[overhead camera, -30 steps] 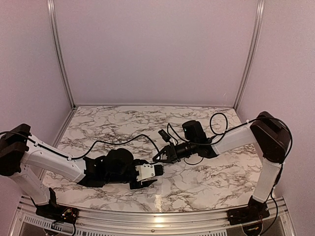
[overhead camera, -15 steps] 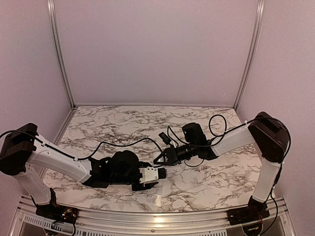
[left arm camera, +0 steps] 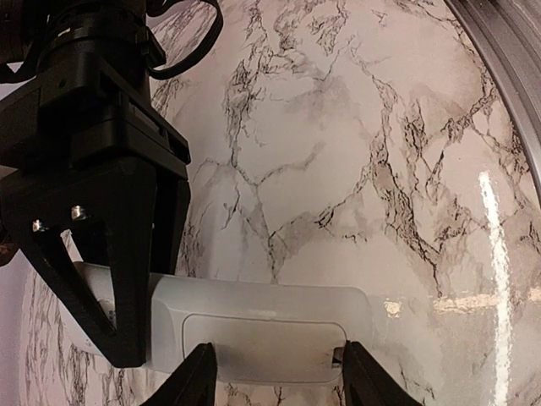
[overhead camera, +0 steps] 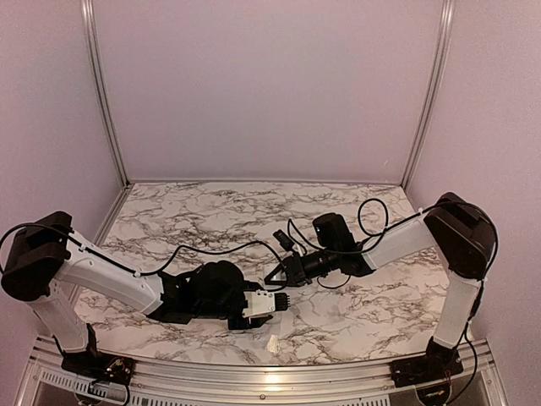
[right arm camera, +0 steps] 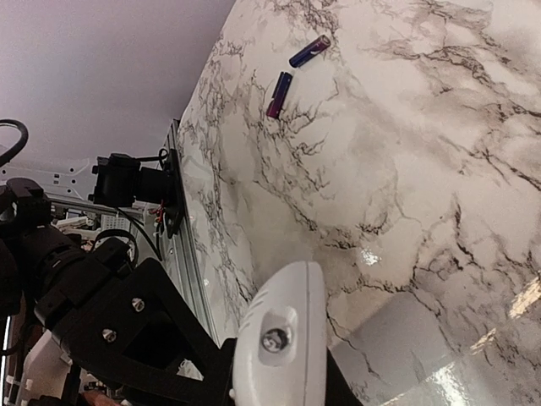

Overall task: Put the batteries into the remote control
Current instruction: Remove the battery cover from the remote control.

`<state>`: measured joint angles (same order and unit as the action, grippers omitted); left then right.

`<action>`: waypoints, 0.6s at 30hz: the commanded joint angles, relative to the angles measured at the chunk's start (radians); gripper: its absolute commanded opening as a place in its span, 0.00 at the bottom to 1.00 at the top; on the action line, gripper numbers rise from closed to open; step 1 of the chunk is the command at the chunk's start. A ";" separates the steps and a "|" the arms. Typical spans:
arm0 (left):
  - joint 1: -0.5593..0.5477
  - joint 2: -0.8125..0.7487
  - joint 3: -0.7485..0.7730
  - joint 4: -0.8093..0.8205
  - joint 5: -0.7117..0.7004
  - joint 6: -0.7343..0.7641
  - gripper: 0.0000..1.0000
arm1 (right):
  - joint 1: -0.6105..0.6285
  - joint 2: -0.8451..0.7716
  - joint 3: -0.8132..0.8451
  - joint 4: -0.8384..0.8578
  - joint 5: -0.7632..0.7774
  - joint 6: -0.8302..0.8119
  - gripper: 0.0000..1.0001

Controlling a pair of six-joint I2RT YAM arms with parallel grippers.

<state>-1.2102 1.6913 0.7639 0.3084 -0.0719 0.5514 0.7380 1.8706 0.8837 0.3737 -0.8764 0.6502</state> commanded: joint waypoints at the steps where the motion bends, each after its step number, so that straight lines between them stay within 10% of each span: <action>1: -0.006 0.036 0.025 -0.028 -0.017 0.018 0.53 | 0.017 0.012 0.006 0.031 -0.024 -0.005 0.00; 18: -0.007 0.003 -0.017 0.070 -0.105 0.045 0.48 | 0.018 0.063 0.003 0.049 -0.045 0.032 0.00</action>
<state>-1.2221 1.7218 0.7673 0.3202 -0.1501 0.5842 0.7376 1.9087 0.8761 0.4263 -0.8738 0.6640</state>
